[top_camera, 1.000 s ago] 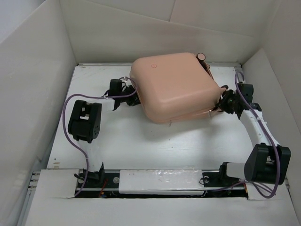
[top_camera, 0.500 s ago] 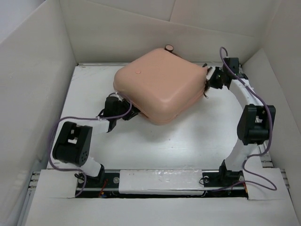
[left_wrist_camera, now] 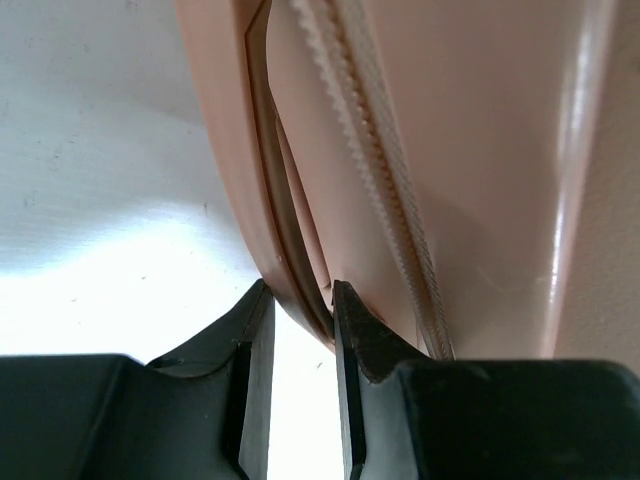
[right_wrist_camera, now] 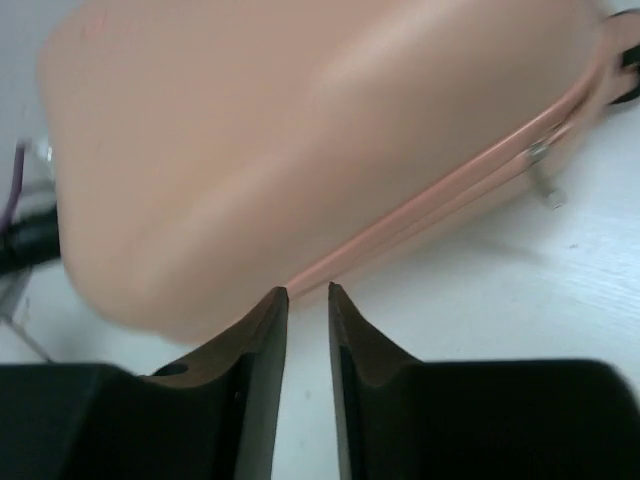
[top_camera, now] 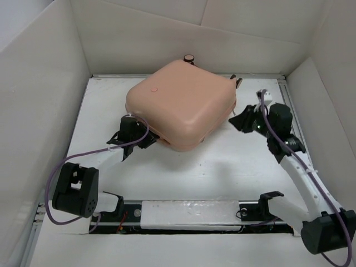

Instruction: Pack the luggage

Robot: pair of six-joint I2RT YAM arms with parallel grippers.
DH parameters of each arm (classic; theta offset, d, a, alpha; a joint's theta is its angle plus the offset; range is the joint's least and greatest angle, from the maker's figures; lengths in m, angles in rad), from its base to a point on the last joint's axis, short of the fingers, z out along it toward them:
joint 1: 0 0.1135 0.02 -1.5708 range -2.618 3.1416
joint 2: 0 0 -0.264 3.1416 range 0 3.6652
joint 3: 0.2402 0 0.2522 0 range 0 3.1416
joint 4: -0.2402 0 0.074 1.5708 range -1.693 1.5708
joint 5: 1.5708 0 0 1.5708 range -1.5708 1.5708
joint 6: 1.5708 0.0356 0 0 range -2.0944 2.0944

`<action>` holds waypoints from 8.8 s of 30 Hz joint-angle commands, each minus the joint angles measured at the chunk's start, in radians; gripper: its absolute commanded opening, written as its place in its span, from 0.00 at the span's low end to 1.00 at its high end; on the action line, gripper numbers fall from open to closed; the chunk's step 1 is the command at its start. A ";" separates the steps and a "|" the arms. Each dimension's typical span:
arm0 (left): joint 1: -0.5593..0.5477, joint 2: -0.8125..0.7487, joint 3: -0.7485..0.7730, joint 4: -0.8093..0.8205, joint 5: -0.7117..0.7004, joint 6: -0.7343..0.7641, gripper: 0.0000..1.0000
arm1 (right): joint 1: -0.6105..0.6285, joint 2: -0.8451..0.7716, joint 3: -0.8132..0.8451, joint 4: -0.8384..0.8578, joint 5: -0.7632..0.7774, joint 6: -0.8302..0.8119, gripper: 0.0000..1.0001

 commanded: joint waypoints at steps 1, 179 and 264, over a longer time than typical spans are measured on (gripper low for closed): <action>-0.043 -0.084 0.061 -0.068 0.194 0.147 0.00 | 0.087 -0.015 -0.172 0.151 -0.136 -0.069 0.24; -0.745 -0.501 -0.479 0.423 -0.710 -0.126 0.41 | 0.228 -0.022 -0.330 0.331 0.446 0.047 0.43; -0.394 0.456 -0.167 1.296 -0.347 -0.167 0.00 | 0.864 0.414 -0.088 0.607 0.528 -0.054 0.00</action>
